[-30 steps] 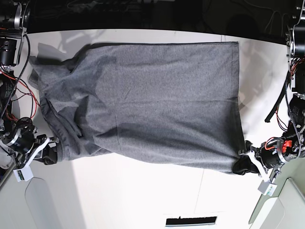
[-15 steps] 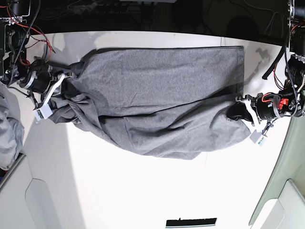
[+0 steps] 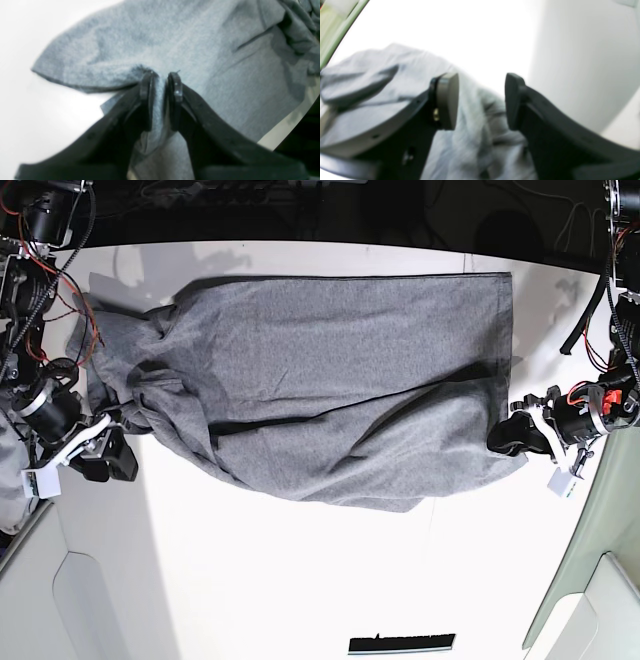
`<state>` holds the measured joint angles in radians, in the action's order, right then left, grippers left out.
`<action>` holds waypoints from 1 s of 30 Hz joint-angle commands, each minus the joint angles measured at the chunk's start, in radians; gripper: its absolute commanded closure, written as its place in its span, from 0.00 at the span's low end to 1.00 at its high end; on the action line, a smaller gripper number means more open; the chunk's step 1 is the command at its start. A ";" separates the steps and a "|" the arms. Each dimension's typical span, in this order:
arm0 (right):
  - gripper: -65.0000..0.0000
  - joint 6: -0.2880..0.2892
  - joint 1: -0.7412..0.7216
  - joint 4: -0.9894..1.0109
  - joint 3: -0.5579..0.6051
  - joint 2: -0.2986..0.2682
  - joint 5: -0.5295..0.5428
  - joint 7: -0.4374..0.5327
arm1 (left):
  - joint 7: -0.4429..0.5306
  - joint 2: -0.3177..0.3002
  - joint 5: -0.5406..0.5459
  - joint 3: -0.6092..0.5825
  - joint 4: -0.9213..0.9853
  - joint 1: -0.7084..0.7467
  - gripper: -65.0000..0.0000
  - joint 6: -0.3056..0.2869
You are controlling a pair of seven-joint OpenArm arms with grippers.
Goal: Layout the t-shirt on the table in an organized manner, then fold the t-shirt properly
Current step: 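Pinch the bunched shirt edge with the right gripper and pull it outward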
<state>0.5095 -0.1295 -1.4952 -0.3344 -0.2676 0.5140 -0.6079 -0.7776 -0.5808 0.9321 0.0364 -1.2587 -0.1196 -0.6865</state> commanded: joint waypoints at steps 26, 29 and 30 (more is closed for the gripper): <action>1.00 0.014 -0.203 0.236 0.311 0.069 -0.020 -0.033 | 0.031 0.024 -0.084 0.009 -0.016 -0.001 0.80 -0.012; 1.00 0.014 -0.161 0.042 0.309 0.089 -0.014 -0.092 | 0.046 0.025 -0.084 0.009 -0.016 0.004 0.80 -0.012; 1.00 0.014 -0.149 -0.017 0.311 0.094 -0.008 -0.121 | 0.048 0.026 -0.084 0.009 -0.016 0.003 0.80 -0.012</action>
<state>0.5156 -0.2619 -1.5024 -0.0212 -0.1692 0.4900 -0.7452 -0.7502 -0.5369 0.8280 0.0368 -1.2594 -0.0971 -0.6868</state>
